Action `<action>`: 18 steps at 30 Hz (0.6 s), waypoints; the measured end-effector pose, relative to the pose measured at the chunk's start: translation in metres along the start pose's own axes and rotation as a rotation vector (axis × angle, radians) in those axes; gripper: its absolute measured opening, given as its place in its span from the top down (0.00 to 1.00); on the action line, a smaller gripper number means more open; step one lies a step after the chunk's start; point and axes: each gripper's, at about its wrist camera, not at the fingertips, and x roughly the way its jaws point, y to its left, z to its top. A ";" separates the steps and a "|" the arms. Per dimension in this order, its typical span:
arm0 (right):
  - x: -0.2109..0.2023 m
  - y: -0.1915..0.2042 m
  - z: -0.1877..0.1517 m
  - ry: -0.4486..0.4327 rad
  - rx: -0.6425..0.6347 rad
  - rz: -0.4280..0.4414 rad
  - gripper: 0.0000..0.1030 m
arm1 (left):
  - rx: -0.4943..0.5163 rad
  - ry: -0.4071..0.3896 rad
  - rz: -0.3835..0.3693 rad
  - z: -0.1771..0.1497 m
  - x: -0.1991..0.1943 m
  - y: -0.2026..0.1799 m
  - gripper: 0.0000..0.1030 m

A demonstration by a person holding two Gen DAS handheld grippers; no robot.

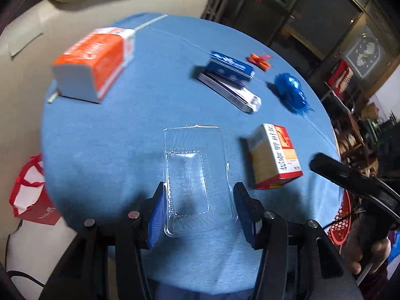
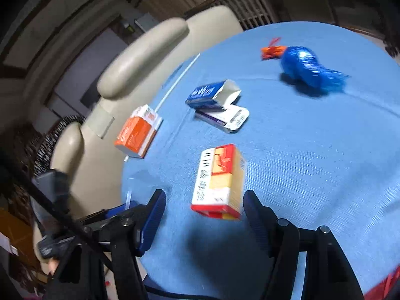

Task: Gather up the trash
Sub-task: 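Grasp the white-red medicine box with the right tool while the left tool holds the tray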

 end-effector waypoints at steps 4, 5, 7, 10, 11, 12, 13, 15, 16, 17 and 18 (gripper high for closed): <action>0.033 0.015 0.006 0.037 -0.036 -0.134 0.33 | -0.024 -0.014 0.020 -0.002 -0.004 0.007 0.47; 0.039 0.016 0.005 0.049 -0.038 -0.155 0.33 | -0.023 -0.018 0.025 -0.003 -0.005 0.007 0.47; 0.047 0.015 0.004 0.063 -0.024 -0.173 0.33 | -0.011 -0.022 0.033 -0.004 -0.006 0.005 0.47; 0.054 0.012 0.000 0.070 -0.020 -0.201 0.35 | 0.007 -0.033 0.036 -0.005 -0.008 -0.002 0.47; 0.056 0.011 0.000 0.073 -0.024 -0.208 0.36 | 0.013 -0.038 0.035 -0.005 -0.009 -0.004 0.47; 0.056 0.011 -0.002 0.071 -0.030 -0.219 0.45 | 0.016 -0.041 0.032 -0.005 -0.011 -0.006 0.47; 0.056 0.011 -0.003 0.069 -0.034 -0.229 0.48 | 0.020 -0.045 0.029 -0.005 -0.012 -0.008 0.47; 0.055 0.007 -0.005 0.070 -0.029 -0.228 0.50 | 0.030 -0.056 0.037 -0.006 -0.015 -0.011 0.47; 0.053 0.005 -0.007 0.067 -0.022 -0.221 0.50 | 0.035 -0.059 0.042 -0.006 -0.016 -0.013 0.47; 0.052 0.004 -0.007 0.066 -0.022 -0.220 0.51 | 0.039 -0.060 0.044 -0.007 -0.016 -0.014 0.47; 0.049 0.004 -0.008 0.061 -0.026 -0.219 0.51 | 0.043 -0.061 0.046 -0.007 -0.017 -0.016 0.47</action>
